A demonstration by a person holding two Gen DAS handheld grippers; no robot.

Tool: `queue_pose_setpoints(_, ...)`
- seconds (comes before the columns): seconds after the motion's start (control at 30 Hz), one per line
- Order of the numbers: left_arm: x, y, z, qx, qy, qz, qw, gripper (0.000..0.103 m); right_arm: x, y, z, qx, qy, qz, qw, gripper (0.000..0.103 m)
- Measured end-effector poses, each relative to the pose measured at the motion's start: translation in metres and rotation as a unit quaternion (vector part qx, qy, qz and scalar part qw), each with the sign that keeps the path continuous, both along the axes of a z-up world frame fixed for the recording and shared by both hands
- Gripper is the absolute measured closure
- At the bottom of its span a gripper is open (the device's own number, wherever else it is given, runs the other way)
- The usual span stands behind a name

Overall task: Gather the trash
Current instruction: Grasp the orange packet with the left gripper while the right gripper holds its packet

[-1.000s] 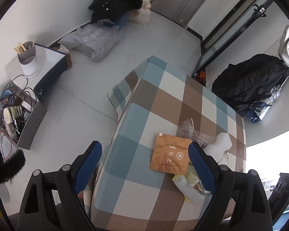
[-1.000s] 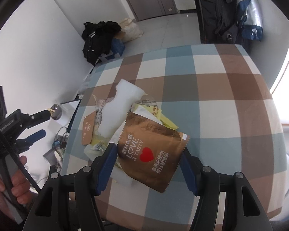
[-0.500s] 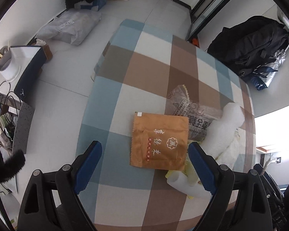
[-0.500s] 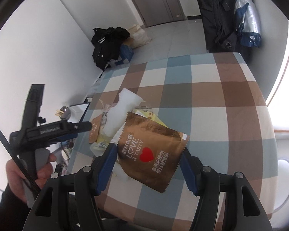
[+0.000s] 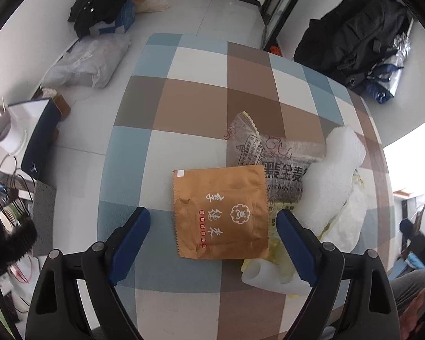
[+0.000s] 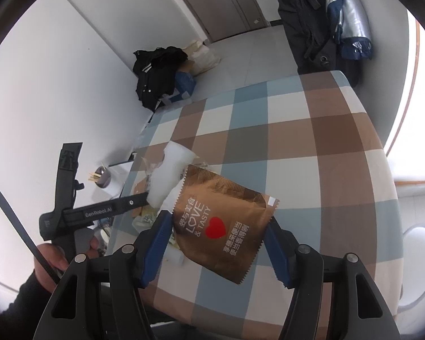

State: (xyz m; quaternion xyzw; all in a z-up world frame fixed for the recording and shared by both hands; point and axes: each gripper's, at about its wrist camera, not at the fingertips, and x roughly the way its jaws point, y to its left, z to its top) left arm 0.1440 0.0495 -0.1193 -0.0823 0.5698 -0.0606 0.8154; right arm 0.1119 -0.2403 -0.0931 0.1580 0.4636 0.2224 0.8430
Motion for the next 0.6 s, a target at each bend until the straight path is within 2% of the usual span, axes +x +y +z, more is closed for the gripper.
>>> queue_pose_setpoints(0.13, -0.006, 0.003, 0.0, 0.015, -0.016, -0.011, 0.9997, 0.027, -0.001, -0.003, 0.001, 0.003, -0.001, -0.003, 1.0, 0.039)
queue_pose_setpoints(0.3, -0.005, 0.009, 0.001, 0.003, -0.023, -0.005, 0.9997, 0.039, -0.002, -0.004, 0.001, 0.002, 0.0, -0.007, 1.0, 0.038)
queue_pose_setpoints(0.6, -0.008, 0.01, 0.002, -0.024, -0.012, 0.002, 0.9996, 0.04, -0.003, 0.0, 0.001, -0.002, -0.004, -0.006, 1.0, 0.038)
